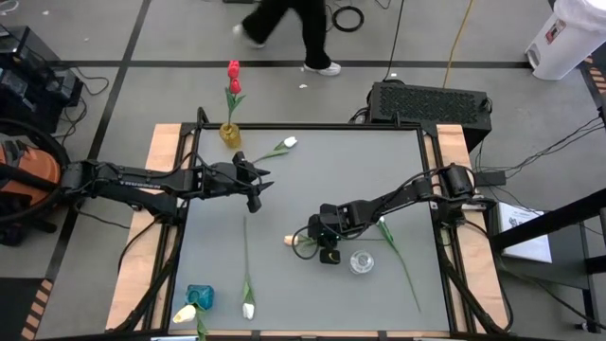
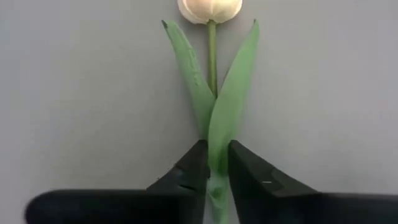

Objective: Sort flowers into vase by color
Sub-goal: Put the yellow tulip into the blue vase

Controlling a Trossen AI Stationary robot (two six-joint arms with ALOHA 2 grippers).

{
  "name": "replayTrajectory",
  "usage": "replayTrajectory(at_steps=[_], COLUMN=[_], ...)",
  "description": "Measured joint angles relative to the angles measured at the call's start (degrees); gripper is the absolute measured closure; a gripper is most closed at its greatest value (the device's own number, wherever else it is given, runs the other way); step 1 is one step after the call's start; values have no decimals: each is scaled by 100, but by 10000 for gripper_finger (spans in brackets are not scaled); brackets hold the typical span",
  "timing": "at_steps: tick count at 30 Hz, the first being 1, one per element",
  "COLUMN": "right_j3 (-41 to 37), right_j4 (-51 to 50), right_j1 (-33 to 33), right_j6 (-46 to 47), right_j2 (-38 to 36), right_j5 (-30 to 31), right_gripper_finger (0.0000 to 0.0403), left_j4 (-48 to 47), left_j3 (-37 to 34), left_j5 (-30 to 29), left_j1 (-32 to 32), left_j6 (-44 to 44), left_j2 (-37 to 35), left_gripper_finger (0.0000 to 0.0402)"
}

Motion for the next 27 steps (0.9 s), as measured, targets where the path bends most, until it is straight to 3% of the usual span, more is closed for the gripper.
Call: replayTrajectory(at_steps=[6,20,27], right_j3=[0,6,446], right_j4=[13,-24,-538], right_j1=[0,2,4], right_j6=[-322,-463,-757], right_j2=[-4,-41,-170], right_j5=[-178,-286,-41], right_gripper_finger=[397,402,402], left_j4=[0,0,15], left_j3=[-1,1,0], left_j5=[0,0,0], left_j1=[0,0,0], left_j6=[0,1,0], left_j2=[0,0,-1], left_gripper_finger=[235,235,235])
